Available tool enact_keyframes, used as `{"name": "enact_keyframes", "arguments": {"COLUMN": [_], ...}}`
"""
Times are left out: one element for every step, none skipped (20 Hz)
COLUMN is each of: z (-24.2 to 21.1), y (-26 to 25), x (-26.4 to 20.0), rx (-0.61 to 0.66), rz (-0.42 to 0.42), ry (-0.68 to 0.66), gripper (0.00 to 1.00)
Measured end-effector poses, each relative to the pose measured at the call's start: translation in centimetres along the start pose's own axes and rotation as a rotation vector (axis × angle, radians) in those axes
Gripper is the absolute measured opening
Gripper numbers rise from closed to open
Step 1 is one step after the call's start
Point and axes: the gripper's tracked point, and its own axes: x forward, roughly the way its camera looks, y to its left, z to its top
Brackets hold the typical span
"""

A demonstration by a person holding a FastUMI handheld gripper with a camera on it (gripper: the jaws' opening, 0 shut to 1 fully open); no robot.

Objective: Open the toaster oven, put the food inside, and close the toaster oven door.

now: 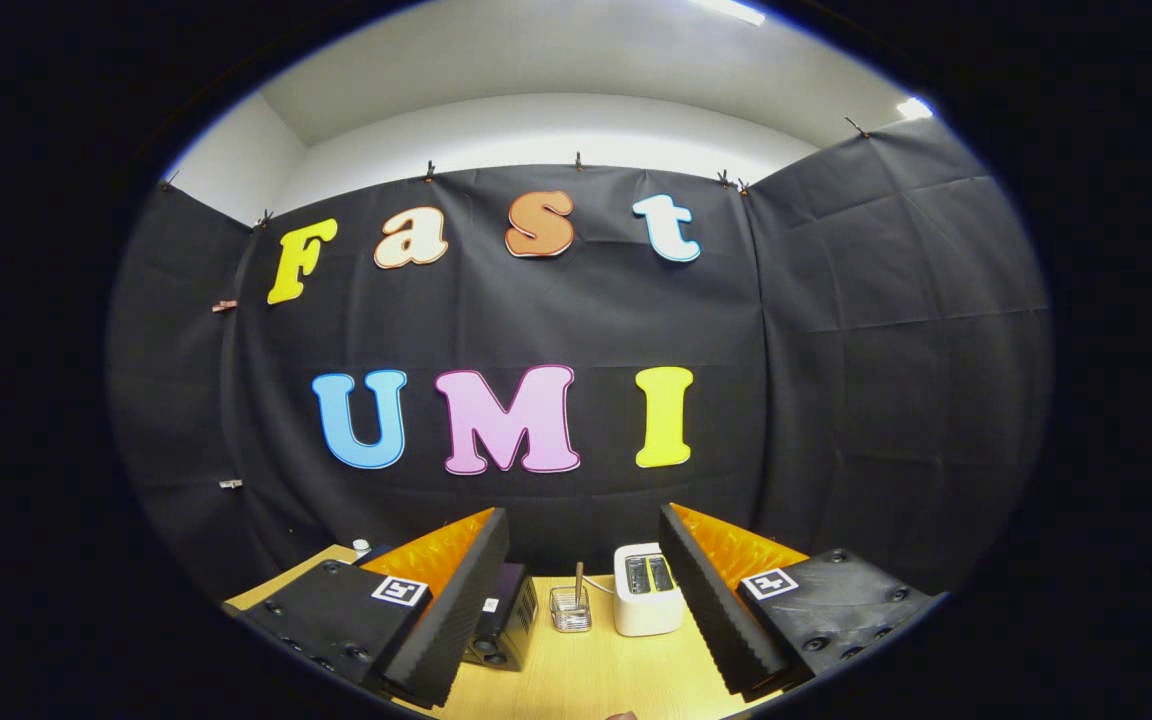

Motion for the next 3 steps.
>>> {"name": "enact_keyframes", "arguments": {"z": [-0.07,-0.11,-0.07], "y": [0.15,0.28,0.33], "x": [0.07,0.08,0.11], "rx": [0.001,0.003,0.003], "rz": [0.003,0.004,0.005], "ry": [0.003,0.003,0.002], "gripper": [0.98,0.98,0.98]}}
